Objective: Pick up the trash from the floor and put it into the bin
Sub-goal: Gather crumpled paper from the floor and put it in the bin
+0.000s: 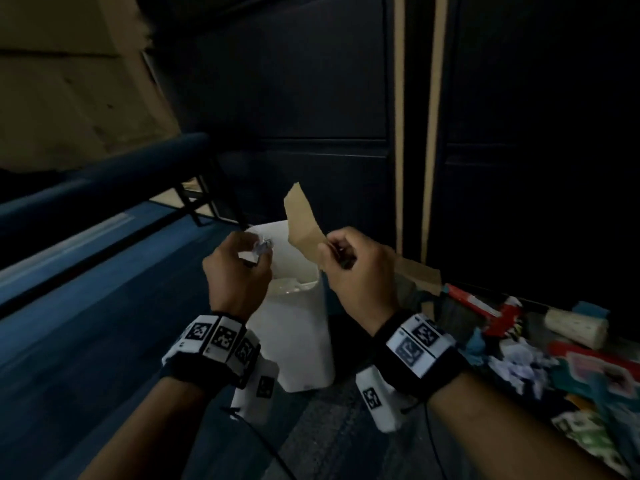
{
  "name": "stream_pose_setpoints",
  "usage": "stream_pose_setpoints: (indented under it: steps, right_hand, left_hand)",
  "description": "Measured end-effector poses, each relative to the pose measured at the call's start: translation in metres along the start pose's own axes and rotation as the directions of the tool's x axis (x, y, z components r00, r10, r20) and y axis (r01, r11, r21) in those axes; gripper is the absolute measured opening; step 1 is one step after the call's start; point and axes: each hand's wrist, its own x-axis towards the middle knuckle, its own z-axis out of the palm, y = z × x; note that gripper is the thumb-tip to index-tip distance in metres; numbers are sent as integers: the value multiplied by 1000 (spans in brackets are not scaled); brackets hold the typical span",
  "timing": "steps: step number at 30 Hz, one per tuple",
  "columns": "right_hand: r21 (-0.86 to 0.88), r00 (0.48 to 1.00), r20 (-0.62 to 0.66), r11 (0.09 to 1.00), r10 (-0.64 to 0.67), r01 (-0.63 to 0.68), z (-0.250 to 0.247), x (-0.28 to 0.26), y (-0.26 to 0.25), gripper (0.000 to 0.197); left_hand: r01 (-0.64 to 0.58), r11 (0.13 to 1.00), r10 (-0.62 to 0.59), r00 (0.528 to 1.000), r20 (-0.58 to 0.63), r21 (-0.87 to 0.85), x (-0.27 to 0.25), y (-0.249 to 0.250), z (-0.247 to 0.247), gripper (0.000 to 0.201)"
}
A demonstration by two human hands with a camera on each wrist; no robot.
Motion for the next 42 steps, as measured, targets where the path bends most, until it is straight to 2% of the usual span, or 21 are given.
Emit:
stream_pose_setpoints:
  steps: [2, 5, 7, 10, 13, 17, 20, 23, 26, 27, 29, 32, 33, 35, 37, 38, 40, 42]
  right_hand:
    - [18, 999, 40, 999, 36, -37, 23, 6, 1, 7]
    - [-43, 980, 153, 992, 126, -121, 47, 4, 11, 8]
    - [-77, 970, 187, 986, 157, -145, 52, -1, 18, 12]
    - [-72, 978, 160, 990, 134, -124, 42, -10, 24, 15]
    - [-119, 984, 145, 989, 104, -87, 13, -25, 31, 15]
    - [-167, 987, 97, 980, 128, -111, -44, -62, 53, 19]
    - [-235, 960, 98, 944, 261, -232, -88, -100, 77, 22]
    - [-335, 914, 90, 876, 395, -346, -132, -141, 103, 24]
    - [-447, 850, 109, 789, 515, -421, -174, -178, 119, 25]
    - [-487, 827, 109, 755, 552, -439, -188, -191, 122, 27]
    - [-556, 768, 93, 673, 634, -488, -215, -219, 126, 30]
    - [-598, 691, 56, 578, 721, -555, -254, -263, 124, 30]
    - [-605, 667, 42, 550, 744, -576, -267, -276, 122, 30]
    - [-612, 637, 11, 509, 771, -606, -293, -301, 115, 31]
    - [-613, 640, -25, 494, 768, -616, -315, -326, 108, 32]
    - [-621, 641, -38, 484, 767, -616, -324, -338, 105, 31]
    - [-672, 653, -52, 458, 755, -582, -337, -360, 100, 35]
    - [-732, 724, -39, 474, 689, -490, -346, -375, 98, 39]
  left_hand:
    - [45, 997, -48, 998, 51, 61, 7, -16, -4, 23]
    - [109, 980, -130, 984, 125, 164, 8, -29, -5, 39]
    - [112, 979, -135, 983, 126, 172, 2, -28, -4, 41]
    - [33, 992, -44, 995, 89, 118, -13, -13, -2, 34]
    - [-152, 985, 146, 987, 74, 84, -34, 7, 3, 25]
    - [-373, 925, 359, 921, 152, 77, -71, 27, 25, 14]
    - [-485, 873, 459, 853, 247, 53, -102, 35, 52, 11]
    - [-518, 853, 505, 796, 333, -54, -135, 42, 85, 6]
    - [-511, 847, 515, 715, 473, -149, -171, 45, 116, 9]
    - [-496, 849, 508, 673, 537, -181, -183, 44, 127, 12]
    - [-457, 858, 482, 561, 673, -234, -211, 43, 147, 15]
    - [-462, 841, 451, 315, 835, -280, -257, 43, 170, 28]
    - [-459, 846, 416, 253, 873, -270, -272, 43, 175, 32]
    - [-418, 874, 343, 171, 924, -247, -300, 44, 182, 37]
    - [-374, 890, 308, 73, 949, -260, -327, 42, 191, 48]
    - [-362, 895, 293, 40, 955, -259, -340, 42, 195, 55]
    - [-340, 903, 288, 23, 957, -263, -361, 38, 201, 67]
    - [-348, 901, 285, 22, 958, -260, -377, 38, 205, 79]
